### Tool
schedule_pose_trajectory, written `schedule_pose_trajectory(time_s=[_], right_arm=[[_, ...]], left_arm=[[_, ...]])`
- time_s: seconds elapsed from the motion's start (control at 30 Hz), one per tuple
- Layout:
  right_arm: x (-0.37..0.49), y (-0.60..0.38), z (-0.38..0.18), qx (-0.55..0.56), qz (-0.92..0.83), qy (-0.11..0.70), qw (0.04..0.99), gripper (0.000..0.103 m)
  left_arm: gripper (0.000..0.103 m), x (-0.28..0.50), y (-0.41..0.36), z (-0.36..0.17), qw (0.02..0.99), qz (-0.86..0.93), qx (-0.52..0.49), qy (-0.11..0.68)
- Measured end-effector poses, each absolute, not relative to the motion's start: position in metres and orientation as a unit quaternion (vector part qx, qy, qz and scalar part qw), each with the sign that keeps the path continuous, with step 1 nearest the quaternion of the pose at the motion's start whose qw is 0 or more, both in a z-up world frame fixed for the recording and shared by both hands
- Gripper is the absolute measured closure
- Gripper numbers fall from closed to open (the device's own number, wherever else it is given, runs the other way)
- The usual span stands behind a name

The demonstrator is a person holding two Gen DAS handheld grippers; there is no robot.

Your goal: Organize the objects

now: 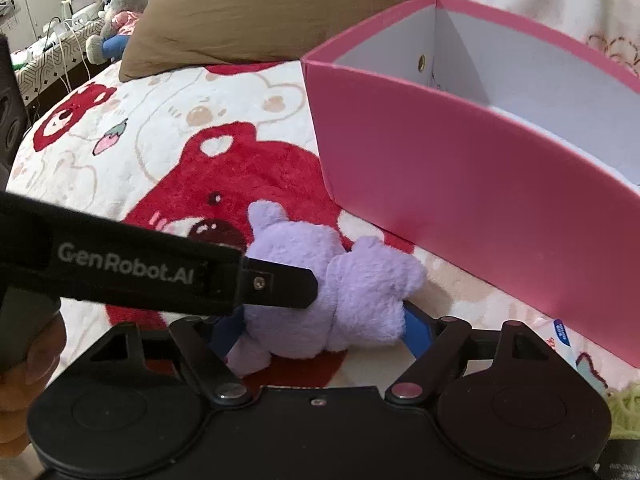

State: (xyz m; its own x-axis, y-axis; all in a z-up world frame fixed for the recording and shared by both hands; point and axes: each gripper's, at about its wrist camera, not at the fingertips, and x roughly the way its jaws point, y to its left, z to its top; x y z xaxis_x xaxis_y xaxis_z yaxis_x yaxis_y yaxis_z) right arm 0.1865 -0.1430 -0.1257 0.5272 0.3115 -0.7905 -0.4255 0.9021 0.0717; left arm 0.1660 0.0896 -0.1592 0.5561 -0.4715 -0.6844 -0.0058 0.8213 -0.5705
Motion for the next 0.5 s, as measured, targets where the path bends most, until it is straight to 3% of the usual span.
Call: schedule_pose_trajectory(time_s=[0.5], right_arm=[[0.164, -0.139, -0.089, -0.064, 0.204, 0.417, 0.883, 0.017]], left_arm=[[0.064, 0.146, 0.087, -0.115, 0.853, -0.162, -0.23, 0.439]])
